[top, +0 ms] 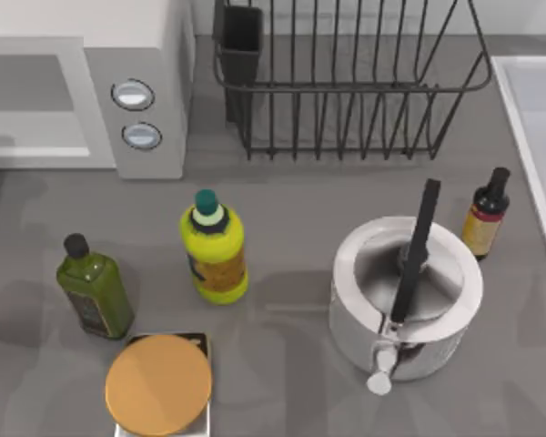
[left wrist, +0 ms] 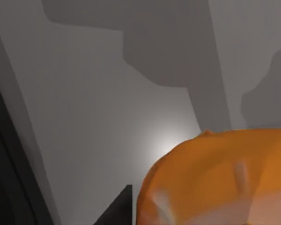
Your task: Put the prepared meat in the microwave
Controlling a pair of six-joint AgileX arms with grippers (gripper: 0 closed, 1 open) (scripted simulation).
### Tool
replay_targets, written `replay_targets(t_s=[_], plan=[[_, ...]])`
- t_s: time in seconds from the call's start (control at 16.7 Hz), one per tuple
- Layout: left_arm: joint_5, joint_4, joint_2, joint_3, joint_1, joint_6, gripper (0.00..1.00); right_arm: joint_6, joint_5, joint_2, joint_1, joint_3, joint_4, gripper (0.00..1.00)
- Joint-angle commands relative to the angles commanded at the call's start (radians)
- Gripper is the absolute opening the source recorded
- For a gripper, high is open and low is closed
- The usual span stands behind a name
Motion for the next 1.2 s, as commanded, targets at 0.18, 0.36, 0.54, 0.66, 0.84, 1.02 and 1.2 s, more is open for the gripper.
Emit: replay_targets(t_s=[0.18,0.36,0.54,0.66,0.84,1.02,1.2], plan=[[-0.003,0.154,0.0,-0.052,-0.001,-0.038,0.0,0.0,0.0,0.0,0.0,0.0,0.0,1.0],[0.001,0.396,0.02,-0.123,-0.005,-0.085,0.0,0.0,0.0,0.0,0.0,0.0,0.0,1.0],[0.014,0.699,0.06,-0.209,-0.012,-0.137,0.0,0.0,0.0,0.0,0.0,0.0,0.0,1.0],[0.028,0.921,0.094,-0.267,-0.018,-0.172,0.0,0.0,0.0,0.0,0.0,0.0,0.0,1.0],[0.054,1.256,0.154,-0.348,-0.026,-0.222,0.0,0.0,0.0,0.0,0.0,0.0,0.0,1.0],[0.086,1.558,0.221,-0.414,-0.035,-0.264,0.0,0.0,0.0,0.0,0.0,0.0,0.0,1.0],[0.119,1.786,0.286,-0.458,-0.041,-0.293,0.0,0.0,0.0,0.0,0.0,0.0,0.0,1.0]])
